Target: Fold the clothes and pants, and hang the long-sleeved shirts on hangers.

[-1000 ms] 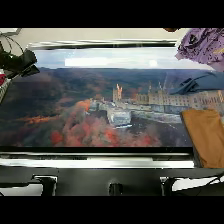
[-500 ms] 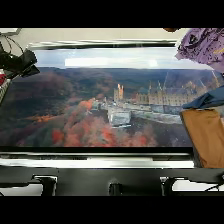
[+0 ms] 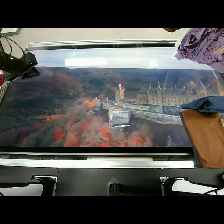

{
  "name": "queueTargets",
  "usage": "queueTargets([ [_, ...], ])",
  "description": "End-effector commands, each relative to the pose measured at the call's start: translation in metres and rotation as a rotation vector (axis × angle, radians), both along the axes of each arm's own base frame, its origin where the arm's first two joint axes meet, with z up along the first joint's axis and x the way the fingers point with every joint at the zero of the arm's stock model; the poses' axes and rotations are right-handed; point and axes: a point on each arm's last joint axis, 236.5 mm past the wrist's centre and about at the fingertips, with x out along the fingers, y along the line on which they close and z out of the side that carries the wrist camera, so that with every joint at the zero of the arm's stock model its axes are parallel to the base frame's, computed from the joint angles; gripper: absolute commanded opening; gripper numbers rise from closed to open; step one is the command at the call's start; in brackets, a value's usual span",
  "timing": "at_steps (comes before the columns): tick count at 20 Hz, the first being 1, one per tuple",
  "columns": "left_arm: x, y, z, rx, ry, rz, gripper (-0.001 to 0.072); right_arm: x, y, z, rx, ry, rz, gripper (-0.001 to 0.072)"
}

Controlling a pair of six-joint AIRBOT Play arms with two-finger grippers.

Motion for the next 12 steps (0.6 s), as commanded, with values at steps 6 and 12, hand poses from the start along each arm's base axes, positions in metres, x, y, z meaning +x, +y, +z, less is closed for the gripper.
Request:
queueTargets([
  [6, -0.001, 0.001, 0.0, 0.001, 0.005, 0.001, 0.0016, -0.1, 0.0, -0.076, -0.067, 0.378, 0.088, 0.0022],
  [12, -0.003, 0.0, -0.001, 0.001, 0.013, -0.002, 0.0016, -0.191, 0.031, -0.161, -0.012, 0.652, 0.094, 0.0022],
])
